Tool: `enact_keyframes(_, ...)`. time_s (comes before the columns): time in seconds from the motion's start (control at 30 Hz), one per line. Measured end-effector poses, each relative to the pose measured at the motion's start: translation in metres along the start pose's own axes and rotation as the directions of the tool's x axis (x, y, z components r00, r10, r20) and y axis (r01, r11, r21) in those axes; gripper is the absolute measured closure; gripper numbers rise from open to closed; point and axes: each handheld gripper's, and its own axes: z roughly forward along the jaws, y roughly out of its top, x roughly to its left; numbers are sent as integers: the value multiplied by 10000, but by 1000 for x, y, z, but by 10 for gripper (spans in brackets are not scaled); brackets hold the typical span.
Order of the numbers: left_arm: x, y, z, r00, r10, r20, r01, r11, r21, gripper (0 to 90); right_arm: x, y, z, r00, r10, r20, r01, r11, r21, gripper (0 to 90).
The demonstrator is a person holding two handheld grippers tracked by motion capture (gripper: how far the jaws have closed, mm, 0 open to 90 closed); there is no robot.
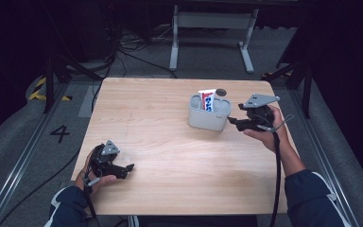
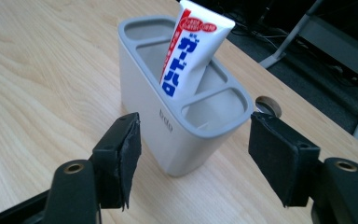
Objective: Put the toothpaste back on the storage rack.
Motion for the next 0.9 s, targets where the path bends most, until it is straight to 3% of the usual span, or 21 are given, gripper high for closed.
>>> enact_keyframes(0.43, 1, 0, 0, 10000, 94, -33, -94, 10000, 29, 43, 6, -29, -9, 9996, -246, -110, 250, 9991, 338, 329)
enact_keyframes(0.5, 0, 0, 0, 9999, -111, -4, 111, 9999, 42, 42, 7, -34, -9, 9995, -278, -131, 283, 9987, 419, 325)
enact_keyframes(0.6, 0, 1, 0, 10000, -66, -4, 66, 9999, 93, 40, 10, -43, -11, 9989, -406, -251, 418, 9980, 475, 310)
enact_keyframes(0.9, 1, 2, 1, 9999, 97, -55, -96, 9999, 51, 38, 12, -64, -15, 9993, -263, -263, 276, 9984, 503, 296)
